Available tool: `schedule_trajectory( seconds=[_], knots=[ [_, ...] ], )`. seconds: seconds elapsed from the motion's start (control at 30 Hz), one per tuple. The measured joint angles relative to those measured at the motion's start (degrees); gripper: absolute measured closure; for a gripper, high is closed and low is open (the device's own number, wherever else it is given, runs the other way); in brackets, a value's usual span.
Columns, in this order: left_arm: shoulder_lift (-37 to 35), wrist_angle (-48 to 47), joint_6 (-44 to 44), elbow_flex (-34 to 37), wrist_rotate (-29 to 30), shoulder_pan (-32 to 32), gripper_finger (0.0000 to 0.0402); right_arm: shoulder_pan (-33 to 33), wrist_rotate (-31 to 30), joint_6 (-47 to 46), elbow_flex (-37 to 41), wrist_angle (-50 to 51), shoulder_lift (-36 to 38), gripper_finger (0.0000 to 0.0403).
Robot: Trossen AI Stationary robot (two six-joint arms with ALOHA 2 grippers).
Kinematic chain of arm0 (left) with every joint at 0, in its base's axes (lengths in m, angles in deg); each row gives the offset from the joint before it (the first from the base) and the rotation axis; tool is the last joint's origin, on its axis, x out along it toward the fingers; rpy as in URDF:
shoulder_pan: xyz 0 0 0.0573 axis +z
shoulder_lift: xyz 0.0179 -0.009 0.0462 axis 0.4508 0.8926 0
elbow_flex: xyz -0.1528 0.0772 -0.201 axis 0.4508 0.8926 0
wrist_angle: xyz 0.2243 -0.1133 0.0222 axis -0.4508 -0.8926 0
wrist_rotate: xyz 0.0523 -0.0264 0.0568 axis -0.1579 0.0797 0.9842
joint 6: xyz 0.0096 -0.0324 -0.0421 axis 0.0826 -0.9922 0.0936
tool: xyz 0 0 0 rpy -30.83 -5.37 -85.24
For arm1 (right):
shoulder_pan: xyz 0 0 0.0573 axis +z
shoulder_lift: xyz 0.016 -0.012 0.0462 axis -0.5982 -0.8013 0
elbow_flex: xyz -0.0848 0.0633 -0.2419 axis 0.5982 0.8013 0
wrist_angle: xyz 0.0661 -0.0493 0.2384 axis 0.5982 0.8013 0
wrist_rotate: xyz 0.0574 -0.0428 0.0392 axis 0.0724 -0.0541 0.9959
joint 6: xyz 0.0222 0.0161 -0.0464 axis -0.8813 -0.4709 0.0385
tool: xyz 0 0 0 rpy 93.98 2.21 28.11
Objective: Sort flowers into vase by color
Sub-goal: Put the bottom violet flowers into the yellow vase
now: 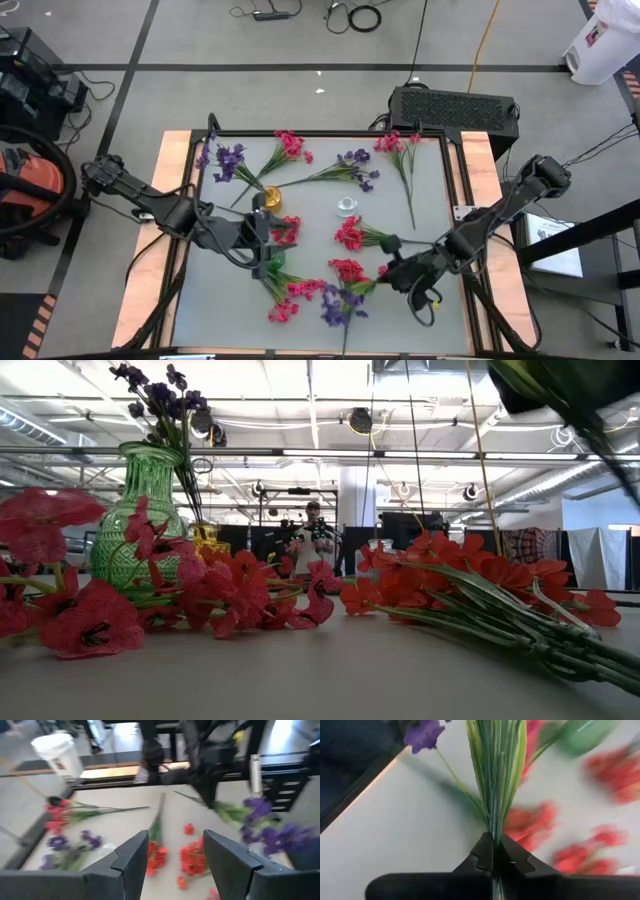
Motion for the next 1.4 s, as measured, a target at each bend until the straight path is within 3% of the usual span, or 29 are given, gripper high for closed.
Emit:
schedule_trajectory(
  seconds=[0.2, 0.5, 0.83, 0.97, 1.27, 1.4],
  knots=[
    [-3.0, -4.0, 0.2, 0.0, 9.8, -1.7, 0.0206, -2.9, -6.5, 8.4, -1.1, -12.0, 5.2, 0.0403],
    [-6.5, -5.6, 0.6, 0.0, 21.2, -7.3, 0.0206, -10.8, -6.0, 17.8, -1.1, -31.9, 8.5, 0.0403],
    [-7.5, -10.6, -0.5, 0.0, 36.8, -16.5, 0.0206, -22.7, 9.3, 17.8, -1.1, -50.5, 0.8, 0.0403],
    [-7.5, -14.5, -6.0, 0.0, 41.4, -18.4, 0.0206, -27.1, 14.1, 16.8, -1.1, -58.3, -5.0, 0.0403],
    [-7.5, -30.7, -25.4, 0.0, 43.7, -20.2, 0.0206, -36.1, 22.8, 7.5, -1.3, -78.9, -18.0, 0.0399],
    [-7.5, -34.8, -31.4, 0.7, 44.5, -20.5, 0.0206, -39.3, 27.7, 2.6, -4.9, -81.1, -23.3, 0.0398]
  ],
)
